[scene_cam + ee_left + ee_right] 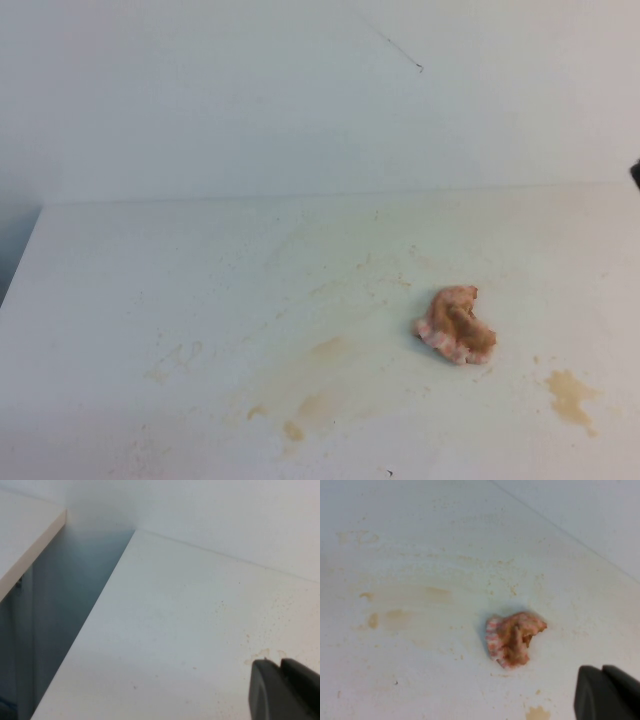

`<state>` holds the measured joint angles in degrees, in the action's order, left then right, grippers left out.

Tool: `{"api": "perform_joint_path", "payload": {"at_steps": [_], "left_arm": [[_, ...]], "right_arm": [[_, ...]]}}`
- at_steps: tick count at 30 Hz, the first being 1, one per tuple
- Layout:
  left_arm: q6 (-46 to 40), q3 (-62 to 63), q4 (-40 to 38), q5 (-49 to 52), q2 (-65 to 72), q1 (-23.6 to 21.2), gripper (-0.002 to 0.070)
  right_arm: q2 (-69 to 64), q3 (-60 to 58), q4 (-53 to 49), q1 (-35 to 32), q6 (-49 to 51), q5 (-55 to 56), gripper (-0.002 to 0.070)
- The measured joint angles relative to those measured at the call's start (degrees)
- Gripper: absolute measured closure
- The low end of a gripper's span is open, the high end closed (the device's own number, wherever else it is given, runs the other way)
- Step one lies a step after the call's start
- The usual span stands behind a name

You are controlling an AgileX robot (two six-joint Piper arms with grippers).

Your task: Wipe the table

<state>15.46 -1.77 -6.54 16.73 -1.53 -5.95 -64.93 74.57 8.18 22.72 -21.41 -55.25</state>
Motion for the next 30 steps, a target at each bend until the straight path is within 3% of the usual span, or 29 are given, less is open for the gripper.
{"api": "perform_joint_path", "payload": {"at_steps": [6,15,20,30], "left_arm": [[0.0,0.0,0.0,0.0,0.0,0.0,0.0675],[0.0,0.0,0.0,0.0,0.0,0.0,0.0675],[0.0,0.0,0.0,0.0,0.0,0.0,0.0675],[0.0,0.0,0.0,0.0,0.0,0.0,0.0675]], "right_arm": [[14.4,-13.1,-5.6,0.0,8.9,5.1,0.0676],[35.9,-38.8,-15.8,0.0,24.7,26.4,0.0677],[37.6,-47.3,-24.7,0.0,26.8,32.5,0.0677],[37.6,-50.1,-26.6,0.0,28.6,33.7,0.0678]]}}
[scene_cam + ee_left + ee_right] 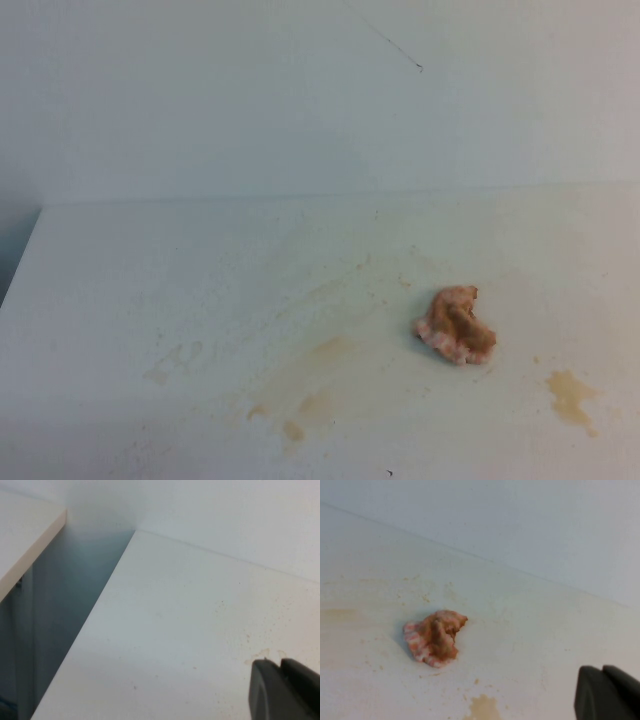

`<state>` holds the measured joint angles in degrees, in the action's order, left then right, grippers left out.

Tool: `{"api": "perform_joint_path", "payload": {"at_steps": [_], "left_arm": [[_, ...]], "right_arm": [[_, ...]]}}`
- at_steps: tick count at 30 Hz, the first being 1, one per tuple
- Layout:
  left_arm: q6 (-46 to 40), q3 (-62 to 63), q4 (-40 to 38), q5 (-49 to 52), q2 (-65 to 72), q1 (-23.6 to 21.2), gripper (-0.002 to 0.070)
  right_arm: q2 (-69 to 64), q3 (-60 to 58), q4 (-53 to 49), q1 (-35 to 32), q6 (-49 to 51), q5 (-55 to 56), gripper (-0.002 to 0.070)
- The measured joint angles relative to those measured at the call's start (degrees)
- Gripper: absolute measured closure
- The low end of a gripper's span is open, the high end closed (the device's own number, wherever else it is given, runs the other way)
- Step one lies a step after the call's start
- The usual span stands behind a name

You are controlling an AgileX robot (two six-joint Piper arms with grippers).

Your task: Wipe the table

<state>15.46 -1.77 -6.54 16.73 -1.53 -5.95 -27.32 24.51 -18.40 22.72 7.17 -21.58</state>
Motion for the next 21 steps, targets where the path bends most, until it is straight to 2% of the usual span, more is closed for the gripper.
{"api": "perform_joint_path", "payload": {"at_steps": [12,21], "left_arm": [[0.0,0.0,0.0,0.0,0.0,0.0,0.0675],[0.0,0.0,0.0,0.0,0.0,0.0,0.0675]], "right_arm": [[2.7,-1.0,-0.1,-0.7,0.2,-1.0,0.0678],[18.0,-8.5,-0.1,-13.3,0.2,-1.0,0.0678]]}}
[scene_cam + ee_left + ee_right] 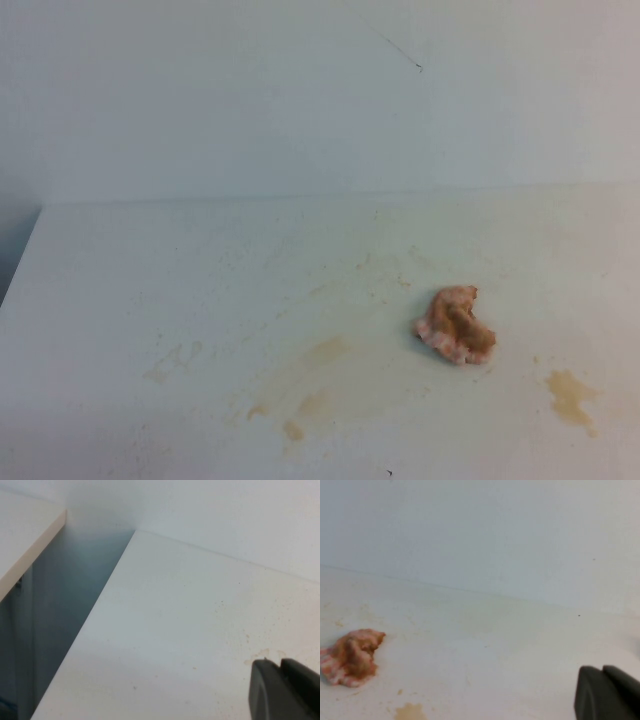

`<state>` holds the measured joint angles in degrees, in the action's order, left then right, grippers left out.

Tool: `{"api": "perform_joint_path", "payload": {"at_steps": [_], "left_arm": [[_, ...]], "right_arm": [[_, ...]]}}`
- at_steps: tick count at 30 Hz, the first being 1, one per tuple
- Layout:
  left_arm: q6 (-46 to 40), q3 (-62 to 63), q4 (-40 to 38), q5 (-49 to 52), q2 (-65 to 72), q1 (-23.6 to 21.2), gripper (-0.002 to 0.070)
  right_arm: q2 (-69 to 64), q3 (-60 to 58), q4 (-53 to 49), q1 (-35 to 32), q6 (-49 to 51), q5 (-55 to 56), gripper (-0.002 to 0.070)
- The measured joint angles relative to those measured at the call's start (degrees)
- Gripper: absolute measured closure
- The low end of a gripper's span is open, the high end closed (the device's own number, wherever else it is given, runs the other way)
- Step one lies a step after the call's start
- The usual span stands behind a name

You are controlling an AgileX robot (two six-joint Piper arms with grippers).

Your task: Wipe the table

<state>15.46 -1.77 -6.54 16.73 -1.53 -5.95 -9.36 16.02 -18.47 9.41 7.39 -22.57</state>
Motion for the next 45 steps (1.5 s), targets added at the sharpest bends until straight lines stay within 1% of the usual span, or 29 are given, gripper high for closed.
{"api": "perform_joint_path", "payload": {"at_steps": [7,14,20,41,45], "left_arm": [[0.0,0.0,0.0,0.0,0.0,0.0,0.0675],[0.0,0.0,0.0,0.0,0.0,0.0,0.0675],[0.0,0.0,0.0,0.0,0.0,0.0,0.0675],[0.0,0.0,0.0,0.0,0.0,0.0,0.0675],[0.0,0.0,0.0,0.0,0.0,0.0,0.0675]], "right_arm": [[9.3,-6.9,0.0,-7.7,0.0,0.0,0.0678],[10.1,-12.1,0.0,-12.2,-0.3,0.0,0.0678],[10.1,-17.1,0.0,-12.6,-0.4,-0.3,0.0678],[10.1,-17.3,0.0,-12.6,-0.4,0.8,0.0678],[10.1,-17.3,4.1,-12.6,-0.4,1.3,0.0678]]}}
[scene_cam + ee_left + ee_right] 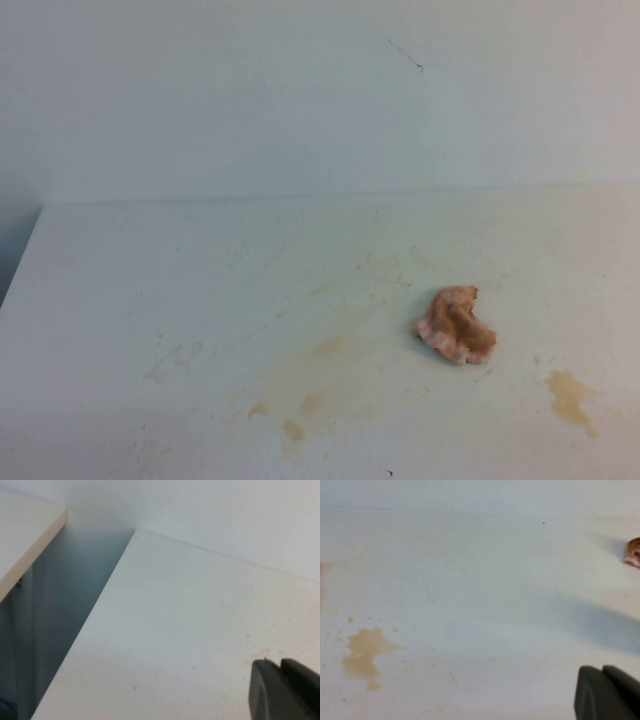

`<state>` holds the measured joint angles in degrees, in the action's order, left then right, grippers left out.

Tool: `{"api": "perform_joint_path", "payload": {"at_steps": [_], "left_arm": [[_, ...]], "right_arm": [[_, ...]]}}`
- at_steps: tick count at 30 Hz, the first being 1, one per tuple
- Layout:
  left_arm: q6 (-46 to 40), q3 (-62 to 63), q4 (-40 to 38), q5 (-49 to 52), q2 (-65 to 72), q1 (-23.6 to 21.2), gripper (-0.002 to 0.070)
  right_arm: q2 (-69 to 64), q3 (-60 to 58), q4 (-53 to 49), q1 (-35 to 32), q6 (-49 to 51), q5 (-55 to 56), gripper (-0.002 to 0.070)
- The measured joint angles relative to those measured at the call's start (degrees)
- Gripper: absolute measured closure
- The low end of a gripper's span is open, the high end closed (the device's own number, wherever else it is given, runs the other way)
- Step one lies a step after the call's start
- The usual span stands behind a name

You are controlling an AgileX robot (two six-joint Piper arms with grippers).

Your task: Wipe the table

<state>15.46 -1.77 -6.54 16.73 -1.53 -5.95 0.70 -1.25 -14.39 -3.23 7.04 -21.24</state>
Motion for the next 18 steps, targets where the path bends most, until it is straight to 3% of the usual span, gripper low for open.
{"api": "perform_joint_path", "payload": {"at_steps": [5,18], "left_arm": [[0.0,0.0,0.0,0.0,0.0,0.0,0.0675],[0.0,0.0,0.0,0.0,0.0,0.0,0.0675]], "right_arm": [[0.0,0.0,4.7,0.0,0.0,0.3,0.0678],[0.0,0.0,5.1,0.0,0.0,0.3,0.0678]]}}
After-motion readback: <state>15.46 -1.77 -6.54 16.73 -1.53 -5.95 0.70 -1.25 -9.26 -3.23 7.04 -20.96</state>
